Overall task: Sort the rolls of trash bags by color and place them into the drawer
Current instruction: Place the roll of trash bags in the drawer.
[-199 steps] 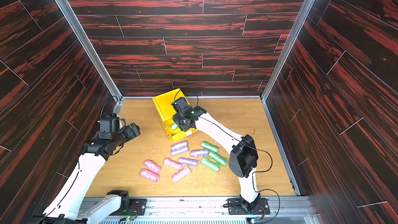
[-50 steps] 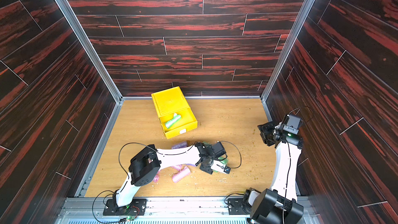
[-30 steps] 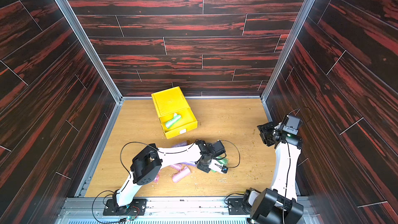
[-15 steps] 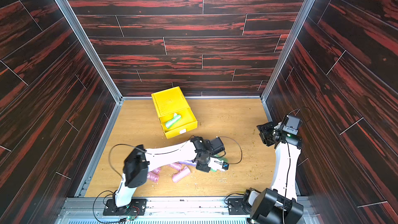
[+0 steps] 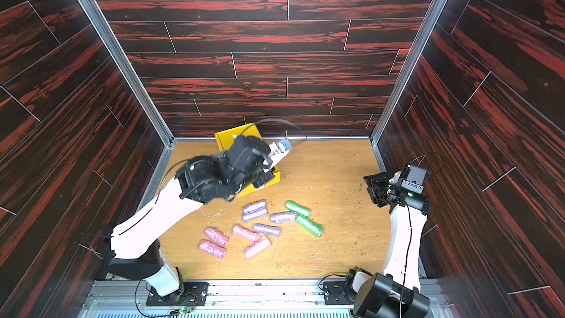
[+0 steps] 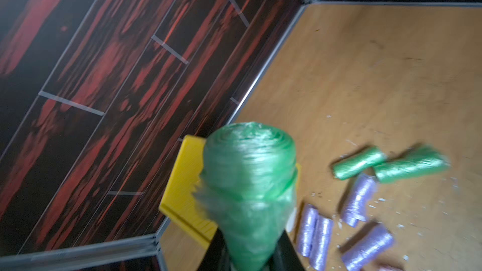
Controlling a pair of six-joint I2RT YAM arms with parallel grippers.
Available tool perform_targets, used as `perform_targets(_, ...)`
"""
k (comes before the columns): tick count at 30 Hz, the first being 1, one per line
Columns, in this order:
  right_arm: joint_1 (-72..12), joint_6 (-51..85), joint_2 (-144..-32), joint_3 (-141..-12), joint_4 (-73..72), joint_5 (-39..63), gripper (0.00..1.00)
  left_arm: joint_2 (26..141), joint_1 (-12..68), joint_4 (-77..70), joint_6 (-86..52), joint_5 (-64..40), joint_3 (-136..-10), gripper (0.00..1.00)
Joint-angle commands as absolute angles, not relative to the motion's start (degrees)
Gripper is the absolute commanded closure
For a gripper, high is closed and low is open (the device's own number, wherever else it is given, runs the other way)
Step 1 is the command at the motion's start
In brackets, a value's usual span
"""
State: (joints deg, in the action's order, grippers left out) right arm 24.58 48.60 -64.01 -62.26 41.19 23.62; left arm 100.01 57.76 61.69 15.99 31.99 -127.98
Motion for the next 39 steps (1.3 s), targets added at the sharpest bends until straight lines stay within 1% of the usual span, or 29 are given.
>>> perform_targets(1, 24.06, 48.96, -62.63, -61.06, 40.87, 24.97, 0.53, 104.58, 53.95, 72.33, 10.54, 34.32, -129.60, 1.00)
perform_targets(6, 23.10, 49.22, -61.88, -60.35, 40.53, 25.57, 0.52, 111.42, 48.43, 77.34, 6.34, 31.04, -135.14, 1.00)
perform_targets(12, 22.67, 48.97, -61.39, -59.31, 40.24, 25.95, 0.52, 118.64, 45.06, 81.55, 3.88, 27.78, -137.63, 1.00)
perform_targets(18, 22.36, 48.96, -61.30, -58.45, 39.55, 25.95, 0.52, 121.26, 43.17, 83.78, 2.80, 22.76, -136.55, 1.00)
perform_targets(23, 22.15, 49.00, -61.66, -58.11, 39.02, 25.86, 0.52, 121.13, 41.97, 84.43, 2.75, 14.93, -134.85, 1.00)
perform_targets(26, 22.09, 48.96, -61.62, -57.66, 38.62, 25.84, 0.52, 121.38, 41.16, 84.71, 2.83, 11.96, -134.13, 0.92)
perform_targets(30, 22.11, 48.84, -61.90, -57.39, 38.43, 25.98, 0.52, 122.50, 39.87, 84.87, 2.98, 8.99, -133.75, 0.90)
perform_targets(35, 22.11, 48.81, -62.19, -57.57, 38.40, 26.01, 0.52, 124.17, 39.29, 85.10, 4.20, 8.96, -133.95, 0.88)
perform_targets(39, 22.08, 48.76, -62.31, -57.74, 38.38, 25.97, 0.52, 125.27, 38.68, 85.34, 4.76, 8.79, -134.18, 0.83)
